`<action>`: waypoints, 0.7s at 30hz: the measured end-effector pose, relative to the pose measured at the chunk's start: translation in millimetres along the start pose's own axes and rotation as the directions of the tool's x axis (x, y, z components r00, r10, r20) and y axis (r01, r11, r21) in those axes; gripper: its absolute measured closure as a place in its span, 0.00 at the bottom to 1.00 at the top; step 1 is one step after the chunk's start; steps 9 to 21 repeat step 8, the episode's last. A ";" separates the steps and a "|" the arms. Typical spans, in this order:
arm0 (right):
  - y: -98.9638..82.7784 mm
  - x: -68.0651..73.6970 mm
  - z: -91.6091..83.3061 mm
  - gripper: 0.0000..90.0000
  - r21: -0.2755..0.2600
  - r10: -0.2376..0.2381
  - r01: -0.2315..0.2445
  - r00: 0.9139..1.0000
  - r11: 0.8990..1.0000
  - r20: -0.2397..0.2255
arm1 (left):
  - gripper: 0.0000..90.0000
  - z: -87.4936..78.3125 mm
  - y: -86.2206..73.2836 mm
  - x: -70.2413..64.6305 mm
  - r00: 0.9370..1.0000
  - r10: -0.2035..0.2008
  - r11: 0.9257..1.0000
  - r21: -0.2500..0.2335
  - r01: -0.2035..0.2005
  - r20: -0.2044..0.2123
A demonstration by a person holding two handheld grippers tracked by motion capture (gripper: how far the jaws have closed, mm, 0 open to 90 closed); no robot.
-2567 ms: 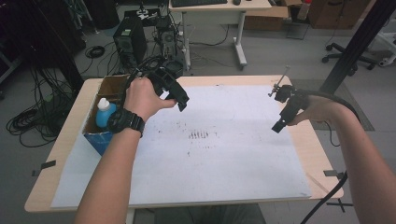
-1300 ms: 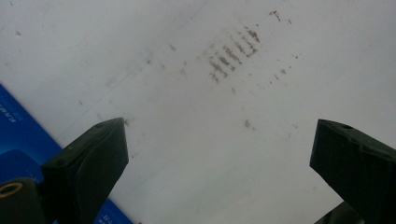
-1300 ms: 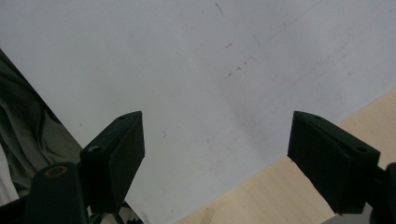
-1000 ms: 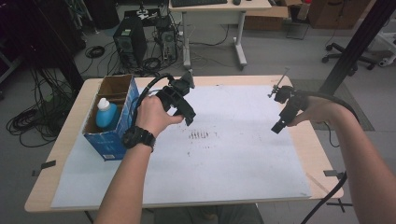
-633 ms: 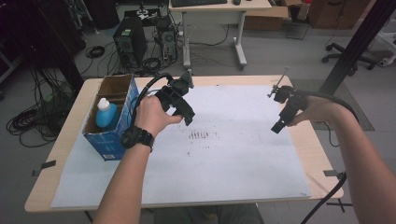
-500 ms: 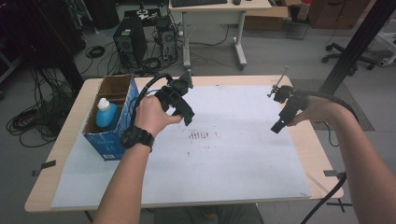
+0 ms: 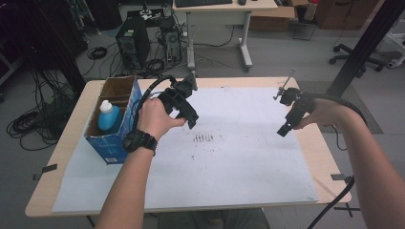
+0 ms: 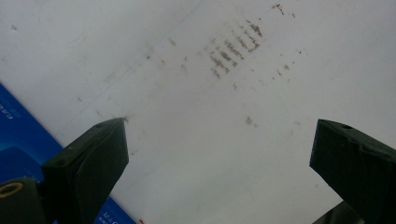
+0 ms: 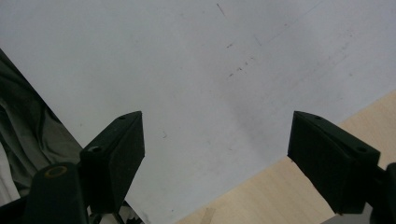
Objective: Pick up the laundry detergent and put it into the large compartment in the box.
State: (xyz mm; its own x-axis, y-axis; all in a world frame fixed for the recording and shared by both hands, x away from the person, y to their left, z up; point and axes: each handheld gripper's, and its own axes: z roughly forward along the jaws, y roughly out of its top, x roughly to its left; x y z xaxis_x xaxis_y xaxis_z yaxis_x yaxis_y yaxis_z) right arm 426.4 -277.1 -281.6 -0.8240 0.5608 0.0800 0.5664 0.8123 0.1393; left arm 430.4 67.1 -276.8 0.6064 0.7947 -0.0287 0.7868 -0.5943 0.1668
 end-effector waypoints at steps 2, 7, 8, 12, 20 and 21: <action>-0.3 -0.3 0.2 0.21 0.003 -0.008 0.008 1.000 1.000 0.001 | 0.05 -0.2 -0.3 -0.2 1.000 0.001 1.000 -0.002 -0.001 0.000; -0.8 0.2 0.0 0.21 0.001 -0.005 0.005 1.000 1.000 0.001 | 0.05 1.5 -1.6 -0.4 1.000 -0.010 1.000 -0.009 0.010 0.012; -1.0 -0.1 -0.4 0.21 -0.001 -0.003 0.003 1.000 1.000 0.002 | 0.05 1.7 -1.8 -0.2 1.000 -0.010 1.000 -0.012 0.010 0.014; -1.0 -0.1 -0.4 0.21 -0.001 -0.003 0.003 1.000 1.000 0.002 | 0.05 1.7 -1.8 -0.2 1.000 -0.010 1.000 -0.012 0.010 0.014; -1.0 -0.1 -0.4 0.21 -0.001 -0.003 0.003 1.000 1.000 0.002 | 0.05 1.7 -1.8 -0.2 1.000 -0.010 1.000 -0.012 0.010 0.014; -1.0 -0.1 -0.4 0.21 -0.001 -0.003 0.003 1.000 1.000 0.002 | 0.05 1.7 -1.8 -0.2 1.000 -0.010 1.000 -0.012 0.010 0.014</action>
